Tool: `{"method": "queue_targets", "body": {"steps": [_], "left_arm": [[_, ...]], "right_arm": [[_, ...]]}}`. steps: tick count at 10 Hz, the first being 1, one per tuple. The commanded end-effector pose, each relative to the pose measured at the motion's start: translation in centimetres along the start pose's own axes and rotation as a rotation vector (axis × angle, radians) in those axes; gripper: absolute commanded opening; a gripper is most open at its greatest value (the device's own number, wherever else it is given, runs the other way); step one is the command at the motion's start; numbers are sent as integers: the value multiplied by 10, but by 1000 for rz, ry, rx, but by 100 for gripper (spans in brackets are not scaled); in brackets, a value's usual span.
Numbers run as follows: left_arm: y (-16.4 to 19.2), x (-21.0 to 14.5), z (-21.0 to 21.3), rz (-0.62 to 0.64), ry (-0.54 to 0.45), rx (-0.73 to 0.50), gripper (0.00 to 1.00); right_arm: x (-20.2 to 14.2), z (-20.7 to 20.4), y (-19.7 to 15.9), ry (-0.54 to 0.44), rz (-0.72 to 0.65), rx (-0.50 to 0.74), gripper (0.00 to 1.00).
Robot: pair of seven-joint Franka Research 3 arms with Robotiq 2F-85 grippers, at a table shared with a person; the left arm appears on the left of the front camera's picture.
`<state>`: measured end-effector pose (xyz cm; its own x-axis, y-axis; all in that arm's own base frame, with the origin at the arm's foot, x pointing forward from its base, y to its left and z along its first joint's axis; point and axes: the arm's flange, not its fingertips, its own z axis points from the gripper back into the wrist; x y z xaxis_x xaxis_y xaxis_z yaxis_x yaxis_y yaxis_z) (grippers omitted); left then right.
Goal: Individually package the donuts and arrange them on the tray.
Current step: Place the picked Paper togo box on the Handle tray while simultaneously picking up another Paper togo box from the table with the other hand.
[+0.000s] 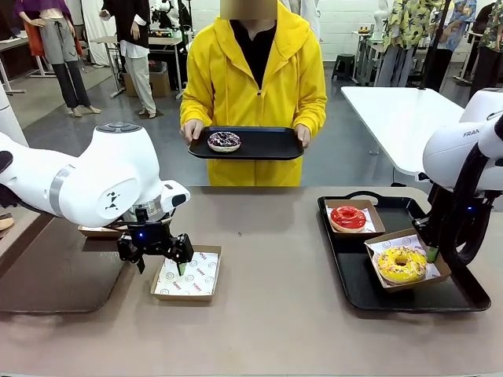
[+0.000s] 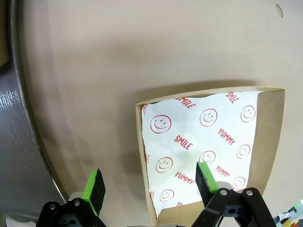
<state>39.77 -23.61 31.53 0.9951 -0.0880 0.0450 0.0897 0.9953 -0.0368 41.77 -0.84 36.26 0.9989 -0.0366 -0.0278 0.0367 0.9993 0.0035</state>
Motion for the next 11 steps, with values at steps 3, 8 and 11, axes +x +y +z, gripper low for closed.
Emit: {"method": "queue_targets", "body": {"steps": [3,8,11], "left_arm": [[-5,5,-4,14,-21,28,100],[-6,7,-10,23,-2,8,40],[-6,6,1,27,-31,-12,0]], "right_arm": [[3,-6,0,1,18,4,2],[2,-6,2,1,36,12,62],[3,-6,1,-2,31,16,100]]}}
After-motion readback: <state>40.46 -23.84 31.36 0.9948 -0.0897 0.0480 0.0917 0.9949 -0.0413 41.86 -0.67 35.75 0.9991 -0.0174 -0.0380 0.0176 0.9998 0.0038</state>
